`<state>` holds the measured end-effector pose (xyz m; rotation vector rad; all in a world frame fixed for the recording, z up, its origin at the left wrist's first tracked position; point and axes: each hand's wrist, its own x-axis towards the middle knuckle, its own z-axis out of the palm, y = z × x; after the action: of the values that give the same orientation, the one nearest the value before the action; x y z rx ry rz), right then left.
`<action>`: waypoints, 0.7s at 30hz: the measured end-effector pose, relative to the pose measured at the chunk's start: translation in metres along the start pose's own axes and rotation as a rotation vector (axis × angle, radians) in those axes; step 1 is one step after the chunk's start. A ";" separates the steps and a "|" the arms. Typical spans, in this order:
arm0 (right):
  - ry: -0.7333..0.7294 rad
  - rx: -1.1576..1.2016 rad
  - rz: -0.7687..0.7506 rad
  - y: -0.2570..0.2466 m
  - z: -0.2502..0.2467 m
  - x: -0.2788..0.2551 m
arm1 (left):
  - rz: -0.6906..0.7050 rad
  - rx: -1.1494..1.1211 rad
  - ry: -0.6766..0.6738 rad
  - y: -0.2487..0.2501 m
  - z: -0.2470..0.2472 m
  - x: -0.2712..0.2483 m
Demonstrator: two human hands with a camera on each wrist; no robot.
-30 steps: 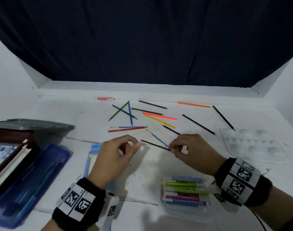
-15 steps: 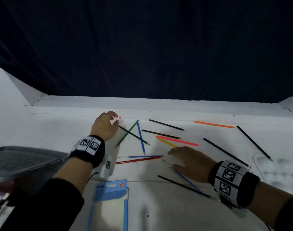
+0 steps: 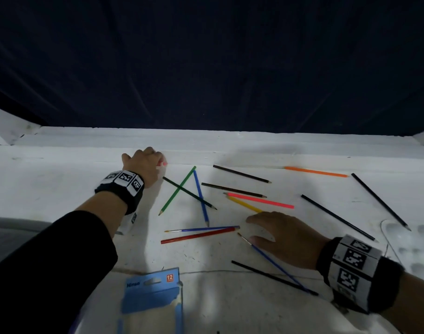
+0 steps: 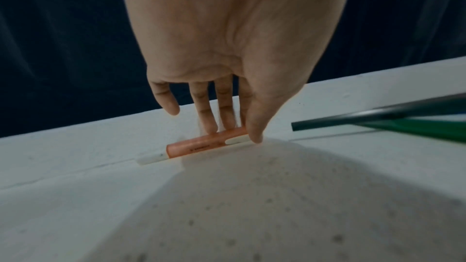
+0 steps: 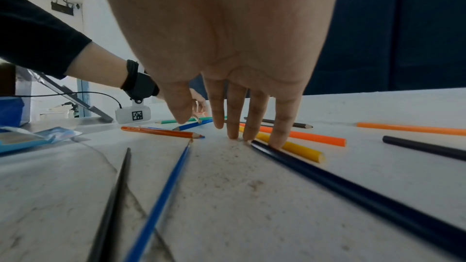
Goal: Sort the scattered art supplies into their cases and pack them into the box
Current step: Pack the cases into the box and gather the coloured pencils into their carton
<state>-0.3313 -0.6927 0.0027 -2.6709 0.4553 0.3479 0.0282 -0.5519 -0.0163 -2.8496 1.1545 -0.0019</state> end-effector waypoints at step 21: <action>0.521 0.353 -0.135 -0.009 -0.024 -0.136 | 0.143 -1.099 0.455 0.103 -0.110 -0.197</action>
<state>-0.4483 -0.6595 0.0690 -2.4003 0.4325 -0.4424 -0.1873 -0.4953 0.0913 -3.8106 1.9123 -0.0130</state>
